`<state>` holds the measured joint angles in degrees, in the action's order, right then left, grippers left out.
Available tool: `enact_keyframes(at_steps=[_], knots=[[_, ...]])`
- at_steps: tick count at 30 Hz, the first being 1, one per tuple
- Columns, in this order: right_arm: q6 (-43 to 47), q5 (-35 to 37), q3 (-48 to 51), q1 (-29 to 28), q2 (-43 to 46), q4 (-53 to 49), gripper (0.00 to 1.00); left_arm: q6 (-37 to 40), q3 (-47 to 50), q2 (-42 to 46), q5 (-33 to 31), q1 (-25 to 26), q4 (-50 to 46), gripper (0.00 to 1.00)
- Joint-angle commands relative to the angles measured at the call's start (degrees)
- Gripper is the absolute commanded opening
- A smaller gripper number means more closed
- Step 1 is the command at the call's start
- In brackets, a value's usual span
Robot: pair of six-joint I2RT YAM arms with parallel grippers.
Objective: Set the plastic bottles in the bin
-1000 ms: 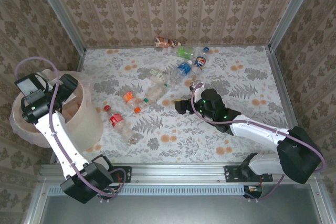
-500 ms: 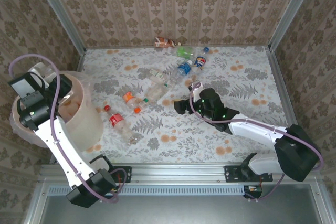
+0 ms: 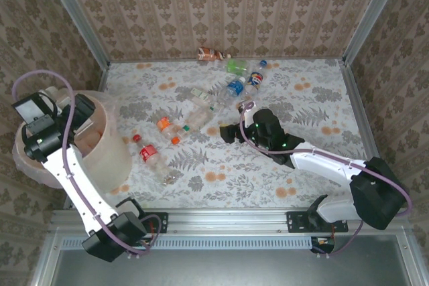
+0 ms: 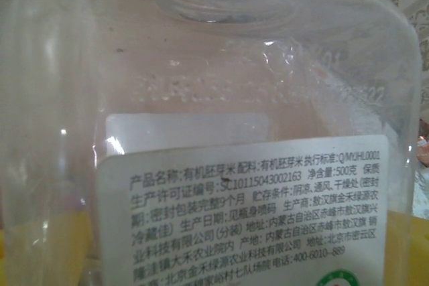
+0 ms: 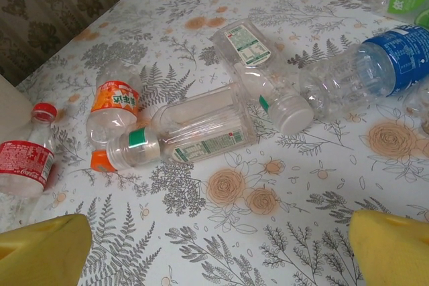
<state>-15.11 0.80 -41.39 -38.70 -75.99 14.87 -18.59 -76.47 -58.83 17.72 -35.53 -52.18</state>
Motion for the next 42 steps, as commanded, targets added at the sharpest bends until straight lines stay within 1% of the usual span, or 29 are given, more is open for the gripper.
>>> enact_keyframes(at_steps=[1, 6, 8, 10, 11, 13, 15, 17, 20, 21, 22, 23, 24, 26, 30, 32, 33, 36, 38, 40, 41, 42], knots=[[0.32, -1.17, -1.73, -0.41, -0.48, -0.94, 1.0, -2.3, -0.78, 0.62, 12.33, -1.51, 0.98, 1.0], [1.5, -8.34, -5.22, -0.4, -2.26, -1.17, 1.0, -7.74, 1.36, 4.29, 24.42, -5.63, 7.9, 1.0], [0.82, -10.06, -7.57, -0.41, -3.23, -1.55, 1.0, -7.79, -0.24, 5.83, 24.73, -6.13, 8.36, 1.0], [-0.65, -10.4, -9.82, -0.39, -3.25, -1.54, 1.0, -5.81, -3.65, 6.43, 22.04, -6.13, 5.53, 1.0], [-1.77, -10.74, -10.98, -0.28, -3.29, -1.35, 1.0, -4.68, -5.17, 6.68, 22.19, -6.13, 4.95, 1.0], [-3.86, -12.22, -12.96, -0.3, -4.79, -0.81, 1.0, -4.96, -5.89, 7.65, 26.57, -5.45, 7.0, 1.0], [-6.04, -12.92, -15.05, -0.28, -4.74, -0.66, 1.0, -8.16, -4.43, 9.16, 31.33, -3.13, 12.19, 1.0], [-8.15, -13.36, -15.75, -0.24, -4.35, 1.28, 1.0, -11.53, -2.18, 10.67, 32.79, 0.69, 17.33, 1.0], [-11.03, -13.8, -15.16, -0.15, -4.08, 4.96, 1.0, -14.15, -0.33, 11.7, 31.3, 7.22, 22.06, 1.0], [-11.93, -14.21, -15.05, 0.07, -4.08, 5.61, 1.0, -14.32, -0.02, 11.72, 30.74, 10.18, 23.34, 1.0], [-12.96, -15.02, -15.19, 0.39, -2.15, 5.88, 1.0, -14.01, 0.15, 11.55, 30.15, 13.32, 24.74, 1.0], [-14.35, -15.7, -15.58, 0.88, -1.66, 5.45, 1.0, -13.18, 0.26, 11.09, 29.62, 17.52, 26.21, 1.0], [-16.12, -16.46, -16.01, 1.55, -1.31, 4.69, 1.0, -11.88, 0.27, 10.53, 28.85, 20.62, 26.86, 1.0], [-20.23, -19.24, -16.97, 3.59, -0.66, 3.23, 1.0, -8.16, 0.58, 8.92, 25.28, 28.19, 27.24, 1.0], [-29.4, -23.8, -16.98, 8.83, 1.05, 2.55, 1.0, -1.59, 3.92, 4.95, 21.13, 40.34, 32.01, 1.0], [-32.73, -26.03, -17.21, 11.58, 1.93, 1.95, 1.0, 4.02, 5.64, 3.34, 18.69, 46.09, 34.27, 1.0], [-34.18, -27.42, -17.53, 12.91, 2.31, 1.62, 1.0, 7.82, 6.5, 2.31, 15.99, 49.16, 35.05, 1.0], [-36.36, -31.88, -20.03, 15.07, 2.6, -0.98, 1.0, 17.46, 8.12, -1.24, 8.88, 55.89, 35.97, 1.0], [-35.75, -35.5, -23.6, 15.15, 1.75, -5.39, 1.0, 22.13, 8.18, -3.9, 5.89, 58.94, 36.02, 1.0], [-35.87, -38.84, -25.58, 14.88, 0.67, -5.76, 1.0, 25.56, 7.79, -6.06, 3.67, 61.33, 36.29, 1.0], [-36.02, -39.86, -26.13, 14.73, 0.05, -5.61, 1.0, 26.86, 7.73, -6.91, 3.22, 63.46, 36.63, 1.0], [-35.92, -39.99, -26.69, 14.55, -0.41, -6.11, 1.0, 27.63, 7.65, -7.53, 3.42, 64.1, 37.09, 1.0]])
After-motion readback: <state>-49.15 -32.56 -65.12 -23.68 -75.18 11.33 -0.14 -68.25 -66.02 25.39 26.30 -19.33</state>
